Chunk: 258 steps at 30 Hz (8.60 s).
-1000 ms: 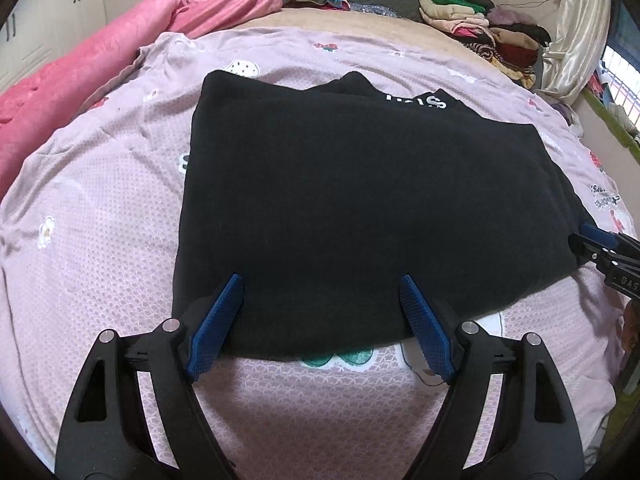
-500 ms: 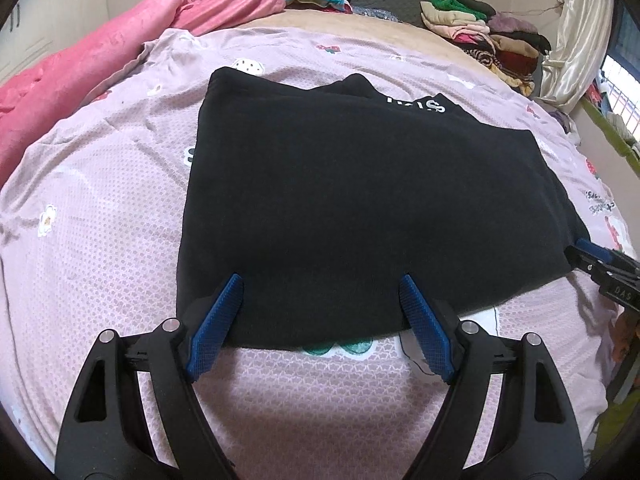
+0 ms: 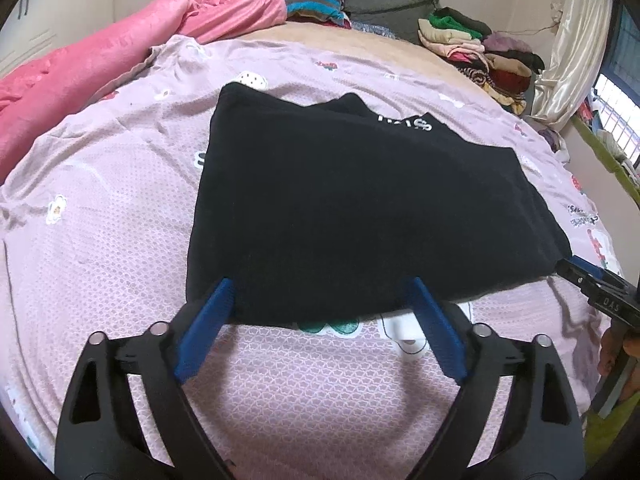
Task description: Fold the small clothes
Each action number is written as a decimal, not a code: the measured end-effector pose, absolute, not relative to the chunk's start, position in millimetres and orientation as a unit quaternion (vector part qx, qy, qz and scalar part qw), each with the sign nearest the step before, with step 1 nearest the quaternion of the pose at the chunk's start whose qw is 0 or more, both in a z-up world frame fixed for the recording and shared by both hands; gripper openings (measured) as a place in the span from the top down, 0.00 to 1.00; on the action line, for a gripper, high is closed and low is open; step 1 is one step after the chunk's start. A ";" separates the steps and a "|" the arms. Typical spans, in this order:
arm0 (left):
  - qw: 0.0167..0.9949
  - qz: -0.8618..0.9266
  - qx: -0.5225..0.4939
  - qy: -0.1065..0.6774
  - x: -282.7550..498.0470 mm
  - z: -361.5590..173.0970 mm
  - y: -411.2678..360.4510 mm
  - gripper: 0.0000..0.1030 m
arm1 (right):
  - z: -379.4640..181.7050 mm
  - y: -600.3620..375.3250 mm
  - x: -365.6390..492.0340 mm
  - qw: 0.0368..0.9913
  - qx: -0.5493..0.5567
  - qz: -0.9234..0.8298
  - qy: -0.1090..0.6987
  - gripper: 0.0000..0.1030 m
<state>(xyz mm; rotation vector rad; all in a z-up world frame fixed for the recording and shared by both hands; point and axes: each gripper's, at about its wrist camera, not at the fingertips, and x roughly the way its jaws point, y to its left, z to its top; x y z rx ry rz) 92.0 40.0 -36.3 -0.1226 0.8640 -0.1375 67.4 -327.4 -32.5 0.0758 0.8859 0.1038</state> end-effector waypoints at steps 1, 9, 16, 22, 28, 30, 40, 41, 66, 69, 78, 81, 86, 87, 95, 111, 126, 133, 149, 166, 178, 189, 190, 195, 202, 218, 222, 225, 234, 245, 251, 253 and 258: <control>0.905 -0.066 -0.058 0.417 91.8 -35.7 39.9 0.20 | -30.2 -328.0 65.9 0.903 0.039 0.048 0.426 0.31; 0.909 -0.069 -0.068 0.405 86.1 -28.0 44.2 0.17 | -8.4 -329.7 54.2 0.913 0.040 0.044 0.403 0.14; 0.915 -0.069 -0.061 0.392 77.1 -20.1 46.8 0.10 | 2.6 -322.7 45.2 0.919 0.036 0.042 0.391 0.07; 0.920 -0.063 -0.056 0.382 71.7 -15.2 52.2 0.09 | 15.2 -305.5 41.6 0.925 0.021 0.056 0.376 0.05; 0.922 -0.057 -0.062 0.378 66.8 -12.0 60.8 0.09 | 26.4 -284.9 37.6 0.928 0.007 0.073 0.365 0.04; 0.923 -0.053 -0.063 0.376 65.0 -11.0 64.0 0.09 | 29.4 -277.9 36.4 0.929 0.000 0.077 0.362 0.04; 0.924 -0.034 -0.084 0.371 60.7 -7.5 83.2 0.09 | 43.2 -242.8 28.8 0.931 -0.027 0.103 0.349 0.04; 0.924 -0.032 -0.087 0.370 60.5 -7.3 85.4 0.09 | 44.6 -239.1 28.2 0.932 -0.029 0.106 0.347 0.04; 0.918 0.051 -0.109 0.378 99.6 -4.2 135.6 0.09 | 5.3 -92.2 40.0 0.898 -0.157 0.232 0.340 0.04; 0.918 0.053 -0.107 0.379 113.4 -3.6 136.3 0.09 | -4.6 -74.7 45.3 0.891 -0.182 0.239 0.340 0.04; 0.912 0.065 -0.094 0.393 158.7 -7.6 139.8 0.09 | -25.7 -42.5 60.7 0.877 -0.230 0.246 0.344 0.04; 0.909 0.064 -0.090 0.401 170.0 -11.9 141.9 0.09 | -33.1 -32.7 68.1 0.873 -0.258 0.231 0.343 0.04; 0.905 0.066 -0.078 0.414 181.5 -22.3 147.4 0.09 | -48.7 -20.7 82.4 0.870 -0.294 0.199 0.342 0.04; 0.903 0.065 -0.080 0.418 182.7 -25.2 149.6 0.09 | -52.1 -17.3 85.4 0.871 -0.298 0.194 0.340 0.04; 0.903 0.057 -0.076 0.418 191.7 -28.4 154.7 0.09 | -55.8 -10.1 108.2 0.886 -0.296 0.172 0.312 0.14; 0.896 -0.008 -0.116 0.429 213.1 -11.2 126.1 0.09 | -31.4 -42.5 94.3 0.914 -0.232 0.199 0.267 0.87; 0.874 -0.078 -0.125 0.464 225.2 -6.1 67.9 0.54 | -2.6 -93.1 79.9 0.934 -0.161 0.199 0.249 0.91; 0.891 -0.101 -0.104 0.431 213.8 27.2 24.3 0.78 | 17.1 -129.9 66.9 0.947 -0.125 0.182 0.232 0.93; 0.903 -0.125 -0.032 0.410 197.3 61.8 -80.6 0.78 | 29.8 -227.5 39.2 0.964 -0.045 0.146 0.219 0.93; 0.878 -0.147 0.007 0.455 212.5 25.5 -163.7 0.74 | -7.4 -297.6 54.6 0.946 0.055 0.127 0.295 0.93; 0.865 -0.188 -0.051 0.463 223.0 9.3 -180.9 0.26 | -36.1 -347.5 70.8 0.892 0.215 0.156 0.365 0.78; 0.891 -0.125 -0.058 0.432 195.8 1.6 -119.7 0.24 | -27.1 -380.4 86.3 0.832 0.306 0.230 0.402 0.35; 0.892 -0.122 -0.050 0.433 194.1 -2.4 -117.9 0.24 | -26.0 -380.6 95.5 0.824 0.312 0.237 0.410 0.35; 0.890 -0.117 -0.036 0.439 185.7 -16.4 -107.0 0.24 | -26.8 -381.1 135.6 0.820 0.285 0.218 0.445 0.37; 0.885 -0.116 -0.036 0.449 184.3 -25.6 -103.0 0.32 | -17.8 -365.7 167.4 0.844 0.213 0.223 0.438 0.80; 0.883 -0.137 0.011 0.448 165.8 -22.9 -136.0 0.43 | -28.1 -375.7 169.1 0.888 0.085 0.169 0.420 0.76; 0.883 -0.135 0.012 0.449 164.6 -21.8 -134.6 0.41 | -22.4 -376.2 160.8 0.896 0.071 0.143 0.415 0.65; 0.883 -0.134 0.007 0.450 162.8 -22.0 -134.0 0.41 | -18.0 -375.2 151.8 0.899 0.060 0.134 0.412 0.64; 0.884 -0.131 0.005 0.450 157.3 -19.8 -131.6 0.38 | -2.0 -376.9 132.1 0.910 0.054 0.119 0.394 0.53; 0.882 -0.133 0.002 0.452 153.8 -25.4 -130.0 0.32 | 21.7 -375.6 163.9 0.912 0.083 0.129 0.379 0.48; 0.883 -0.137 -0.003 0.448 153.4 -28.1 -129.4 0.31 | -8.6 -356.3 224.2 0.886 0.071 0.115 0.443 0.52; 0.884 -0.141 -0.004 0.446 153.4 -28.3 -129.4 0.31 | -19.2 -349.7 234.6 0.877 0.068 0.126 0.459 0.80; 0.887 -0.152 -0.006 0.436 150.7 -24.9 -128.2 0.31 | 11.4 -347.1 210.5 0.917 0.035 0.122 0.379 0.89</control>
